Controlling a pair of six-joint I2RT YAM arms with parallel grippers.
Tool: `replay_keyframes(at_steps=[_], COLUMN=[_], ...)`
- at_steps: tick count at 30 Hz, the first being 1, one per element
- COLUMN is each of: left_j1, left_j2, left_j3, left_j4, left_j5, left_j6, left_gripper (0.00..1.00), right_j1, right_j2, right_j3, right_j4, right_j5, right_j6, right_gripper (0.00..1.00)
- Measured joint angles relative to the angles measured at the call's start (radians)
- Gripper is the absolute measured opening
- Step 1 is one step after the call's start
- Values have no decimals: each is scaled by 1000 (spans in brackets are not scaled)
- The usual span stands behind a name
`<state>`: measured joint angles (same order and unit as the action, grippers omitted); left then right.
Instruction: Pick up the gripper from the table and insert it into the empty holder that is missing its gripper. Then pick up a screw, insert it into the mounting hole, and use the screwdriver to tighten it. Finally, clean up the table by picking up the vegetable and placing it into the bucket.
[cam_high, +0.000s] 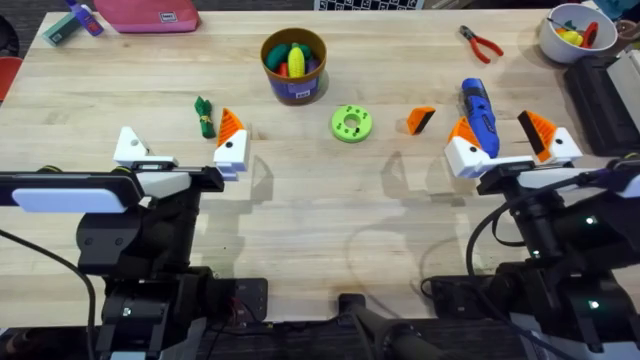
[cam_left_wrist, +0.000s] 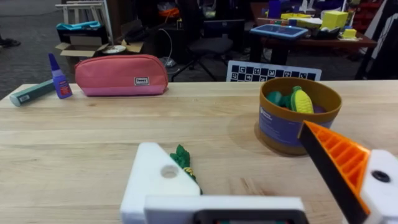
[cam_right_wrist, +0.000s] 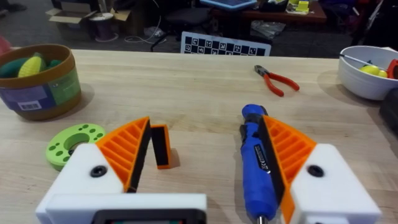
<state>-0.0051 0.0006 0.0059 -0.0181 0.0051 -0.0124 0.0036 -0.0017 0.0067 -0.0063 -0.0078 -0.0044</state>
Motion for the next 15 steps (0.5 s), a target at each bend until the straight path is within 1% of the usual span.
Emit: replay_keyframes(at_steps=[11,13,15], left_j1=[0,0,0], left_j2=[0,0,0], left_j3=[0,0,0], left_j4=[6,42,108], left_j5=[0,0,0], left_j6=[0,0,0], left_gripper=[985,985,985], right_j1=[0,0,0], right_j2=[0,0,0], right_j3=[0,0,3], right_j4=[11,47,84], right_j5=[-2,-8,-9], right_j6=[0,0,0], right_gripper=[994,994,994])
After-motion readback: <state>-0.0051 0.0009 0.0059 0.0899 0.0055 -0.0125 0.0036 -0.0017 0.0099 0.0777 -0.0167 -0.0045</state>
